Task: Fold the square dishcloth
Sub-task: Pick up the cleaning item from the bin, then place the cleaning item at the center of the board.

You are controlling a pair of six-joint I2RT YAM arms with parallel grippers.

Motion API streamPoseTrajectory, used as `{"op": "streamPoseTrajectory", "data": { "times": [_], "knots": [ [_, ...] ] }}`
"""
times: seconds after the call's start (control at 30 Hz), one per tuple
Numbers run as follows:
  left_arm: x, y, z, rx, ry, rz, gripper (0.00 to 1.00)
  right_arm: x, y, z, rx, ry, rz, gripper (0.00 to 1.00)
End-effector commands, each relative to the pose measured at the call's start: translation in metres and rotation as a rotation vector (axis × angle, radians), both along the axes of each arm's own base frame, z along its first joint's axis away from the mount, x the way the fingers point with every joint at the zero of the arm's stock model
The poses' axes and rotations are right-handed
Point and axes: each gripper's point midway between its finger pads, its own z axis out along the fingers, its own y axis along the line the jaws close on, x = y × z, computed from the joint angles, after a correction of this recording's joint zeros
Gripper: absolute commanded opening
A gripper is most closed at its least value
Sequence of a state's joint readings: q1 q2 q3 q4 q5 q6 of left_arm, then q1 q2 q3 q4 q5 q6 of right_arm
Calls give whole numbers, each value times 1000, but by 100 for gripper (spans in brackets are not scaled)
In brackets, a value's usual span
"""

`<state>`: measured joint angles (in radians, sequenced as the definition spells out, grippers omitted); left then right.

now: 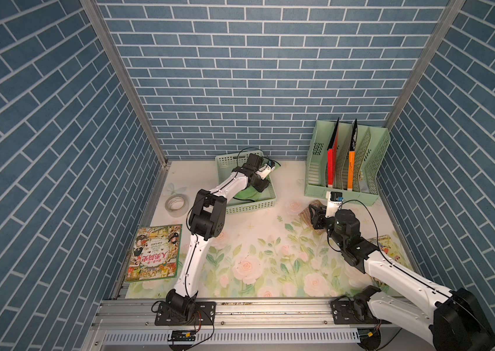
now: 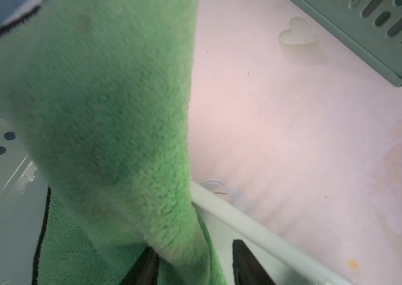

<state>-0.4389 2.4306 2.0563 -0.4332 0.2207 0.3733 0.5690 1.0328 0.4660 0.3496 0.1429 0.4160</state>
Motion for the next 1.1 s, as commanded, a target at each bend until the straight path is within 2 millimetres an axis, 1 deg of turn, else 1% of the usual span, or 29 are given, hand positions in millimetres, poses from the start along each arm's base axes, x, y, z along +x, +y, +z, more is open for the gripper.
{"op": "streamPoseTrajectory", "data": {
  "times": [0.0,0.07,0.17,0.2,0.27,0.33,0.37,0.43,0.47,0.5,0.53,0.57,0.63,0.67,0.73,0.77,0.83,0.87,0.93,0.97,1.07],
  "knots": [
    [8,-1,3,-2,-25,16,37,3,11,15,-6,-53,27,44],
    [14,1,4,6,-50,28,25,2,16,15,-2,-49,41,41],
    [16,5,10,16,-81,39,2,-1,21,15,0,-45,60,38],
    [14,6,15,17,-87,37,0,-2,22,16,-1,-45,62,37],
    [7,10,36,17,-121,19,0,-4,23,19,-2,-45,66,35],
    [-5,15,68,20,-172,0,0,-7,23,23,-3,-48,68,33],
    [-15,19,88,14,-198,-10,0,-9,23,26,0,-53,68,32],
    [-36,26,125,-1,-262,-34,0,-13,20,31,6,-61,64,32],
    [-49,30,150,-13,-306,-45,0,-15,19,33,10,-65,62,31],
    [-61,33,163,-10,-330,-59,0,-18,18,35,13,-66,61,30],
    [-76,37,186,-13,-372,-73,0,-20,17,37,17,-69,62,30],
    [-91,39,199,-9,-394,-90,0,-22,17,37,22,-66,63,29],
    [-129,48,239,-23,-466,-117,0,-28,15,42,44,-72,65,28],
    [-146,50,248,-28,-476,-133,0,-31,15,43,53,-73,68,28],
    [-178,51,257,-33,-473,-175,0,-35,15,44,61,-67,71,28],
    [-199,53,261,-34,-463,-202,0,-36,14,44,61,-62,70,28],
    [-238,54,258,-45,-415,-268,0,-39,12,41,56,-44,70,28],
    [-256,53,254,-56,-389,-305,0,-41,11,41,55,-40,68,28],
    [-295,55,238,-75,-313,-386,0,-44,10,38,54,-29,69,28],
    [-313,57,235,-95,-291,-425,0,-46,9,36,51,-20,68,28],
    [-359,58,216,-139,-205,-538,0,-49,7,29,37,2,66,28]
  ]
}}
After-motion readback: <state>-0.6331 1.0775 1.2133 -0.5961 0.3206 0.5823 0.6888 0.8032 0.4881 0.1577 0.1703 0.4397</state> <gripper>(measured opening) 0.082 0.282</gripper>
